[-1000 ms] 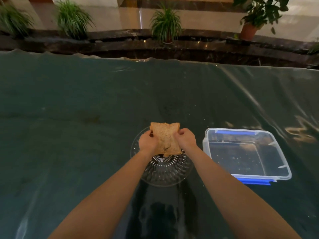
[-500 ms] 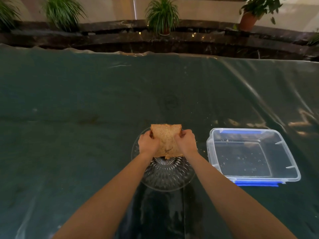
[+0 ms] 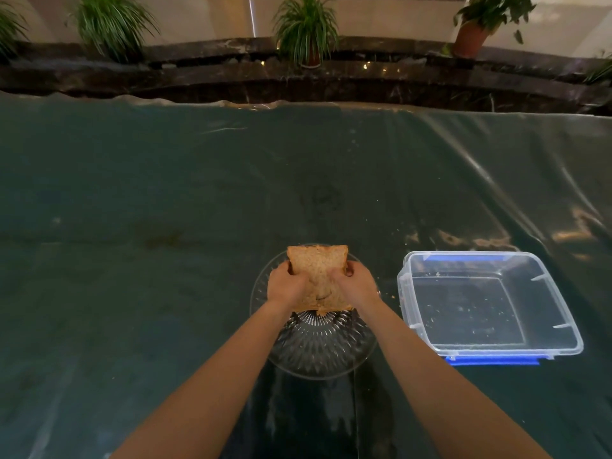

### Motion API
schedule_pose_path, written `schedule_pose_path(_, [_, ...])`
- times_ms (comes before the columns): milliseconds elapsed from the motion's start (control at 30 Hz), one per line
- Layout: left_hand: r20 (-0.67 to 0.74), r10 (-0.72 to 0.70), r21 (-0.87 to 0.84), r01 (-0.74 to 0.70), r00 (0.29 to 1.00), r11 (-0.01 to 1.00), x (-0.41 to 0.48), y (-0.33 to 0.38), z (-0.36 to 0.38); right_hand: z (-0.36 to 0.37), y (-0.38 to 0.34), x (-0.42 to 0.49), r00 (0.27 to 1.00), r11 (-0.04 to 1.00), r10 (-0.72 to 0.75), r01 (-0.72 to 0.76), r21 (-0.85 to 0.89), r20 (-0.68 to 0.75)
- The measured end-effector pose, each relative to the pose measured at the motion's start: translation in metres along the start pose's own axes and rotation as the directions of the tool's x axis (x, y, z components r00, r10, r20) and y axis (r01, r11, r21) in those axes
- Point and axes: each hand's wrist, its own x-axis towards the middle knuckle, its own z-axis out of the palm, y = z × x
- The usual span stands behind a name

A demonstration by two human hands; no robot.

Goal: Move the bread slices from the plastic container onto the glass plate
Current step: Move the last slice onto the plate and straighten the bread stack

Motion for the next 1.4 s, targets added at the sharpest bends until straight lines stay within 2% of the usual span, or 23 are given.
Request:
schedule_pose_path(200, [-0.024, 0.043, -0.062, -0.045, 0.999, 0.997, 0.002, 0.0, 0.0, 0.001, -0.001, 0.0, 0.999, 0.996, -0.007, 0.011, 0.087, -0.041])
schedule_pose_path(533, [-0.072, 0.06, -0.109, -0.068, 0.996, 0.992, 0.012, 0.013, -0.001, -0.002, -0.016, 0.013, 0.995, 0.997, -0.058, 0.062, 0.045, -0.078])
schedule_pose_path(767, [-0.032, 0.038, -0.059, -0.04, 0.999, 0.997, 0.017, 0.01, -0.003, 0.002, -0.01, 0.015, 0.998, 1.0, -0.028, 0.028, -0.001, -0.058])
schedule_pose_path(967, [-0.08, 0.101, 0.105, -0.092, 0.992, 0.99, 0.011, 0.008, 0.0, 0.006, -0.007, 0.001, 0.984, 0.992, -0.084, 0.069, -0.105, -0.154])
schedule_pose_path(1067, [-0.106, 0.13, 0.114, -0.118, 0.986, 0.986, 0.005, 0.003, 0.004, 0.01, -0.005, -0.007, 0.98, 0.987, -0.11, 0.087, -0.136, -0.165])
schedule_pose_path(1400, [-0.138, 0.118, 0.073, -0.108, 0.983, 0.991, -0.005, 0.002, 0.004, 0.011, -0.006, -0.016, 0.976, 0.994, -0.103, 0.097, -0.04, -0.192])
